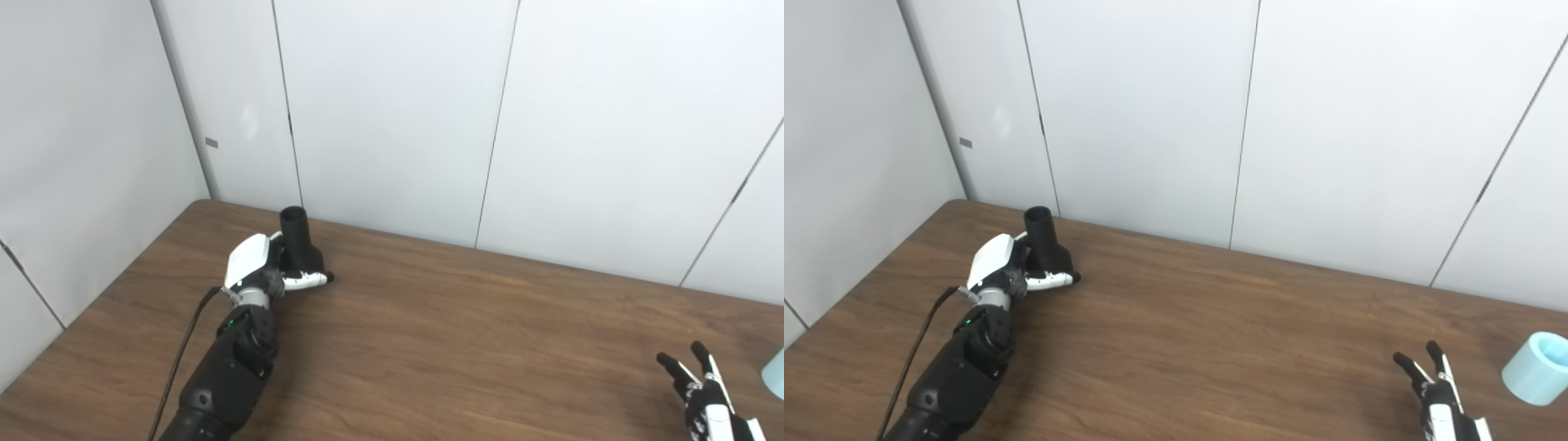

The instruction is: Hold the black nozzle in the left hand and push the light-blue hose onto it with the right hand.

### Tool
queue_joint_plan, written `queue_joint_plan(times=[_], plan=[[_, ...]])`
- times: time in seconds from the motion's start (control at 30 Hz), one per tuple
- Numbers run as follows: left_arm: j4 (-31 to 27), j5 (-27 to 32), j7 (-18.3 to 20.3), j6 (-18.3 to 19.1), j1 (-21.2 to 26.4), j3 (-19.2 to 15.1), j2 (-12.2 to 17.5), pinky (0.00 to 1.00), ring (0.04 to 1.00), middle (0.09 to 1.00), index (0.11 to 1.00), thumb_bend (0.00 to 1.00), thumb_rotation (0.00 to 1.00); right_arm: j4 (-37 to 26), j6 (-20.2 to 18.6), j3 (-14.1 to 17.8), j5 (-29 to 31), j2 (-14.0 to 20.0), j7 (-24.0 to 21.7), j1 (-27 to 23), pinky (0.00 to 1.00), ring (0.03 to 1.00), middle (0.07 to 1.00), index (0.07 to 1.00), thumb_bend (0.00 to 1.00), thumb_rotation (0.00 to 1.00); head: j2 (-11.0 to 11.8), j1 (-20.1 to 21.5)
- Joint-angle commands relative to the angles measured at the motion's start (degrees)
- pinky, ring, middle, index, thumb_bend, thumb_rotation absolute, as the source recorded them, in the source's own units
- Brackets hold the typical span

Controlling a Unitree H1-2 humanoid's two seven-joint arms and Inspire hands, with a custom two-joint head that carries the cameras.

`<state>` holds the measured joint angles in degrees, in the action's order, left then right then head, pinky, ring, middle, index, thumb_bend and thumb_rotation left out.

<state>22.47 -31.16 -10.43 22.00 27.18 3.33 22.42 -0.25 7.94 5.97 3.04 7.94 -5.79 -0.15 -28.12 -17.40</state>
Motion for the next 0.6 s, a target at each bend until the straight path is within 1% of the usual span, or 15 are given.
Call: queue_joint_plan(times=[0.0,0.07,0.1,0.2,0.27,0.3,0.33,0.47,0.5,0.57], plan=[[-1.55,-0.91,-0.81,-0.17,2.36,0.05,1.23,0.99,0.869,0.809,0.787,0.89,0.35,2.31,2.01,-0.33,-0.54,0.15,0.23,4.21,0.96,0.908,0.859,0.991,0.44,1.00,-0.13,-0.07],[-1.21,-0.37,-0.91,-1.07,2.13,0.01,1.24,0.96,0.860,0.801,0.783,0.89,0.34,1.92,1.84,-0.38,-0.59,0.22,0.24,4.39,0.95,0.903,0.849,0.984,0.43,1.00,-0.35,-0.08],[-1.18,-0.01,-0.73,-1.26,2.02,-0.10,1.21,0.96,0.870,0.810,0.785,0.89,0.34,1.65,1.62,-0.40,-0.35,0.24,0.15,4.51,0.95,0.902,0.843,0.981,0.43,1.00,-0.56,-0.07],[-1.27,0.87,0.00,-1.13,1.90,-0.30,1.18,0.93,0.874,0.819,0.782,0.89,0.33,0.81,0.95,-0.37,0.00,0.16,0.20,4.85,0.95,0.902,0.844,0.985,0.44,0.99,-0.91,-0.11],[-1.04,1.45,0.43,-1.54,1.93,-0.30,1.32,0.87,0.864,0.820,0.775,0.88,0.30,0.41,0.82,-0.41,-0.05,0.19,0.22,5.01,0.95,0.903,0.845,0.985,0.43,1.00,-1.08,-0.13],[-0.73,1.48,0.59,-1.68,2.01,-0.15,1.44,0.82,0.854,0.821,0.770,0.87,0.28,0.43,0.98,-0.45,-0.16,0.24,0.22,5.00,0.96,0.902,0.853,0.986,0.42,1.00,-1.17,-0.11],[-0.49,1.44,0.67,-1.80,2.07,-0.02,1.53,0.79,0.845,0.819,0.768,0.87,0.27,0.42,1.15,-0.51,-0.21,0.31,0.16,5.00,0.96,0.901,0.860,0.987,0.42,1.00,-1.29,-0.09],[0.59,1.40,0.42,-2.48,2.29,0.24,1.76,0.70,0.808,0.801,0.759,0.86,0.23,0.07,1.20,-0.71,-0.66,0.44,0.28,5.04,0.95,0.886,0.846,0.984,0.41,1.00,-1.53,0.07],[1.17,1.72,0.16,-2.89,2.44,0.00,1.67,0.67,0.790,0.786,0.752,0.86,0.22,0.08,1.28,-0.76,-0.80,0.52,0.31,5.07,0.95,0.887,0.835,0.984,0.41,1.00,-1.57,0.11],[2.41,3.00,-0.96,-4.09,2.72,-1.23,1.08,0.62,0.725,0.727,0.709,0.84,0.13,0.13,1.46,-0.80,-0.99,0.58,0.39,5.07,0.94,0.886,0.834,0.983,0.40,1.00,-1.64,0.33]])
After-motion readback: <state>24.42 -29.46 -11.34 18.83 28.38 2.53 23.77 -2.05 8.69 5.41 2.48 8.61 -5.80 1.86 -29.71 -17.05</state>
